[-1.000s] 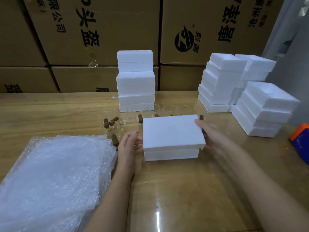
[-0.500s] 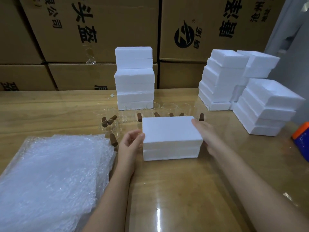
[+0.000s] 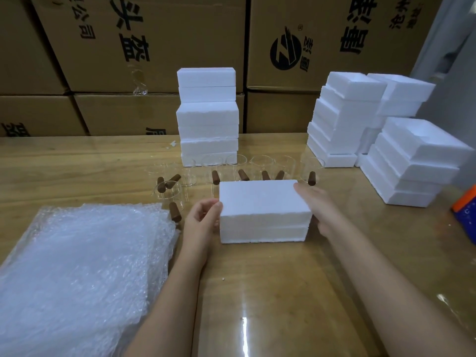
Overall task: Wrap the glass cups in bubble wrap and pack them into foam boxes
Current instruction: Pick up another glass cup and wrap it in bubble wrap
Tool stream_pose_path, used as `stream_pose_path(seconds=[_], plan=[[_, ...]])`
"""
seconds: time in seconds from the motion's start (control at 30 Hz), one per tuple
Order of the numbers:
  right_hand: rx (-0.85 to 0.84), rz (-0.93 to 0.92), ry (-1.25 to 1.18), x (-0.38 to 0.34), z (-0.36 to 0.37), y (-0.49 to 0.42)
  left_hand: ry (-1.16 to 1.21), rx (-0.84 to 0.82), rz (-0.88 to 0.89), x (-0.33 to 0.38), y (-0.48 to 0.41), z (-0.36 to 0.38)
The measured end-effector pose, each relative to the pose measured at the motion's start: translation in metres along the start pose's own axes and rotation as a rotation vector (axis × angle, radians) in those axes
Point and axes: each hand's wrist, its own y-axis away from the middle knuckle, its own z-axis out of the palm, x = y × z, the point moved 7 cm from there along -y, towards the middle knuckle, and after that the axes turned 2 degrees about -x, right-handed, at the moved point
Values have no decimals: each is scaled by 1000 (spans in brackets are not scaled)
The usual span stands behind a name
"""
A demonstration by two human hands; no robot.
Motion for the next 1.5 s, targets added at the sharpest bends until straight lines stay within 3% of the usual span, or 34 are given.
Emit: stream_pose_path(seconds=[0.4, 0.87, 1.2, 1.37, 1.5], plan=[[-27, -54, 24, -17, 7, 6, -38, 14, -64, 1, 4, 2], [-57, -7, -204, -11, 17, 7, -131, -19, 16, 12, 19, 12], [-5, -83, 20, -14, 11, 5, -158, -17, -3, 12, 18, 12], [18, 55, 147, -7, 6, 4, -262, -56, -256, 8, 16, 16], [70, 90, 98, -5, 5, 6, -239, -63, -393, 9, 14, 19]])
